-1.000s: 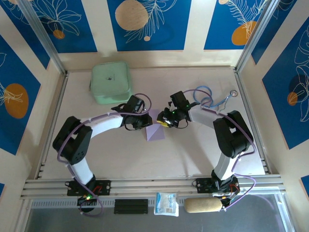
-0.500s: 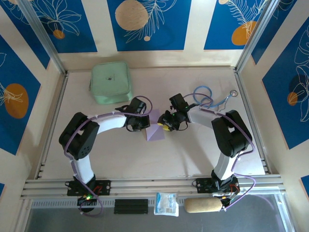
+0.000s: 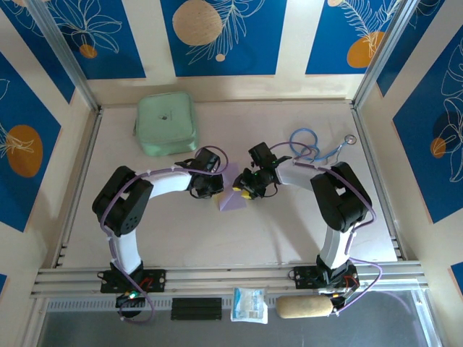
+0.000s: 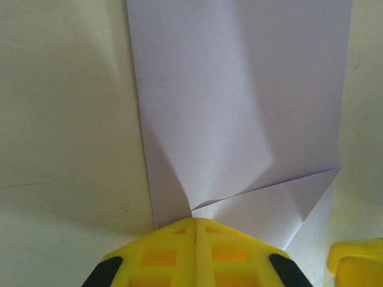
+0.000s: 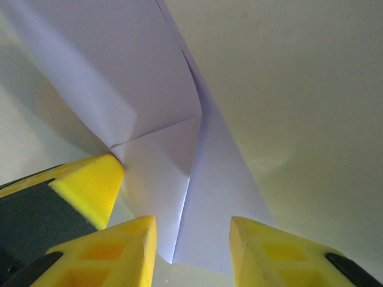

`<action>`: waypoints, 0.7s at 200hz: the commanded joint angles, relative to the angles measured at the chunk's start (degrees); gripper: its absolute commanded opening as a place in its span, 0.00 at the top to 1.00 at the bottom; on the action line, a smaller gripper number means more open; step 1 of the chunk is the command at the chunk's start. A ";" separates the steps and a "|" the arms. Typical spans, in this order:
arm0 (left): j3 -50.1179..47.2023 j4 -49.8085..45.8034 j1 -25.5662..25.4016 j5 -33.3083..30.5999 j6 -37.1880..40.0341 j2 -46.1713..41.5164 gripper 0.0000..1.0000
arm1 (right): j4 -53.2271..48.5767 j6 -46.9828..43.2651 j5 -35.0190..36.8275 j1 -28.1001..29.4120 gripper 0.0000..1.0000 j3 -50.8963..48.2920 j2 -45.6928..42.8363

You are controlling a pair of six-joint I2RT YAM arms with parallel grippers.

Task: Fold a paper plane with a square sheet of paper (pick it up from the middle)
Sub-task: Turn over the paper at the center of the table.

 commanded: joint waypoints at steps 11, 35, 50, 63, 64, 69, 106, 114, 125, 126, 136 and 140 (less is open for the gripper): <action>-0.97 -2.77 0.30 -1.60 -1.27 1.77 0.99 | -0.54 0.25 -0.14 1.13 0.63 2.35 1.97; -1.23 -2.39 0.30 -1.18 -1.45 1.76 0.99 | 0.05 -0.10 -0.45 1.47 0.66 2.68 2.74; -1.40 -2.21 0.33 -1.01 -1.53 1.91 1.00 | 0.49 -0.45 -0.77 1.63 0.68 2.81 3.07; -1.33 -2.08 0.37 -0.89 -1.63 1.91 1.00 | 0.69 -0.60 -0.93 1.83 0.69 2.90 3.29; -1.33 -2.10 0.38 -0.89 -1.63 1.91 0.99 | 0.69 -0.63 -0.93 1.79 0.69 2.94 3.30; -1.46 -2.12 0.32 -0.89 -1.62 1.91 0.99 | 0.81 -0.75 -1.06 1.85 0.69 2.94 3.39; -1.60 -1.76 0.32 -0.63 -1.72 2.00 1.00 | 0.78 -0.90 -1.54 1.96 0.71 3.26 4.40; -1.60 -1.73 0.31 -0.65 -1.71 2.00 1.00 | 0.87 -0.89 -1.53 2.02 0.71 3.26 4.50; -1.60 -1.64 0.29 -0.54 -1.85 2.00 1.00 | 1.20 -0.98 -1.92 2.16 0.71 3.30 4.78; -1.68 -1.62 0.26 -0.54 -1.83 2.00 1.00 | 1.21 -1.00 -1.95 2.18 0.71 3.32 4.79; -1.74 -1.58 0.30 -0.54 -1.80 2.00 1.00 | 1.31 -1.10 -2.28 2.20 0.71 3.41 5.07; -1.73 -1.60 0.34 -0.58 -1.87 1.98 1.00 | 1.42 -1.13 -2.45 2.24 0.72 3.38 5.15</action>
